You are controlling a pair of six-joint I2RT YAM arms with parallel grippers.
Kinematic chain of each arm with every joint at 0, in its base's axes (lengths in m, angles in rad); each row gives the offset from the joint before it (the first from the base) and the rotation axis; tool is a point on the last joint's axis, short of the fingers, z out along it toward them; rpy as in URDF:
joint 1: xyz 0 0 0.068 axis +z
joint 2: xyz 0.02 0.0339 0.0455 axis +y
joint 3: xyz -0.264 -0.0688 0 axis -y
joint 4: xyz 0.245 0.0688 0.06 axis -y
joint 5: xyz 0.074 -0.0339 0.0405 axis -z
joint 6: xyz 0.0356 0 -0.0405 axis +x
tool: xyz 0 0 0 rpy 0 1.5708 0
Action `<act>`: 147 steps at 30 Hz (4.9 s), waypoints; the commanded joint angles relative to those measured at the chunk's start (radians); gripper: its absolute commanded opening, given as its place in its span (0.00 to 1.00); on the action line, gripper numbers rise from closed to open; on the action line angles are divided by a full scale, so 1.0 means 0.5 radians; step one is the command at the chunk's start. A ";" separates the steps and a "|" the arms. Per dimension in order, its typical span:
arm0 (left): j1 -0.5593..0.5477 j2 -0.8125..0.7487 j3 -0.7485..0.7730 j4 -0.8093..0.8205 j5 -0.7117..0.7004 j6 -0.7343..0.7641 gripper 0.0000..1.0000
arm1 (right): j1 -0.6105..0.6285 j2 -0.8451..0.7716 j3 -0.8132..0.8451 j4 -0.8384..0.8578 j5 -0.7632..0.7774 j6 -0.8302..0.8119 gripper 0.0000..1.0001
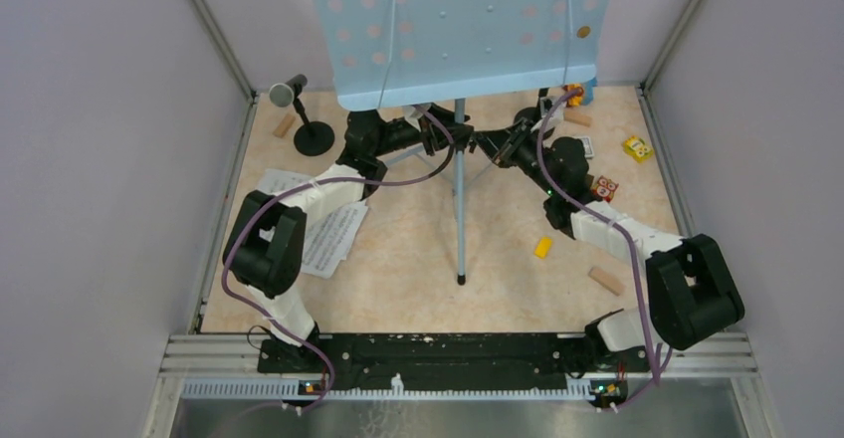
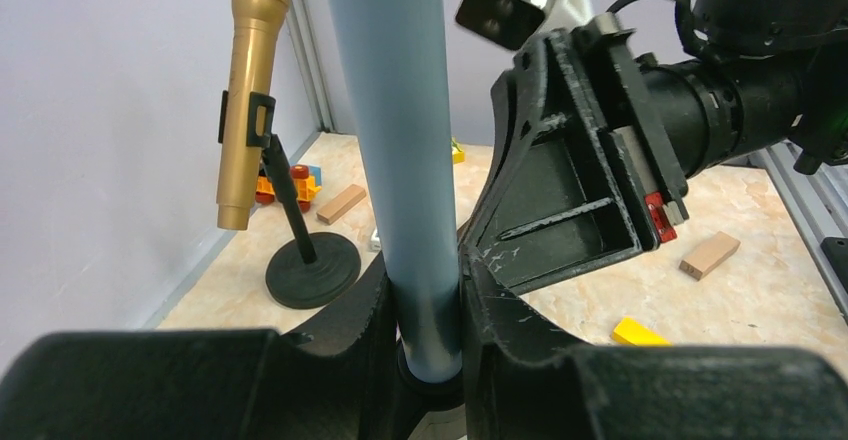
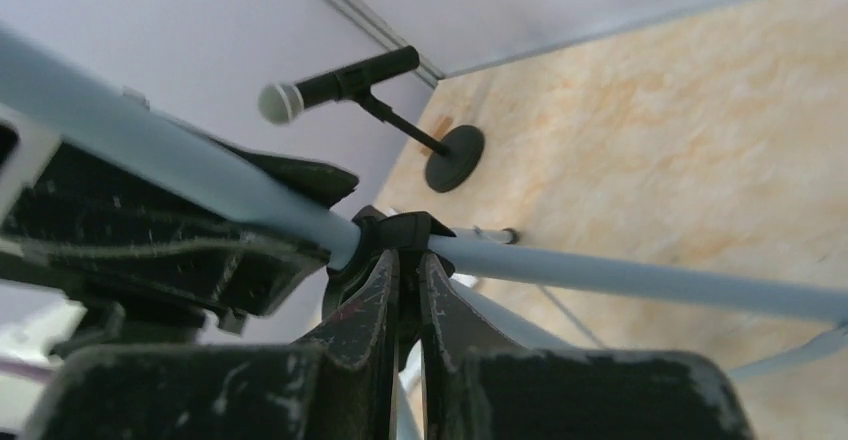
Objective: Pack up the instrument practice props
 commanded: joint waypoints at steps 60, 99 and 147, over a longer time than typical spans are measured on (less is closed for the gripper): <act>-0.099 0.039 -0.035 -0.190 0.125 0.309 0.00 | 0.172 -0.875 -0.161 -1.169 0.257 -0.265 0.80; -0.106 0.019 -0.025 -0.243 0.105 0.349 0.00 | -0.132 -0.044 -0.198 0.341 -0.295 0.953 0.00; -0.124 0.010 -0.035 -0.287 0.106 0.426 0.00 | 1.009 -0.708 -0.521 -0.277 1.101 -4.731 0.63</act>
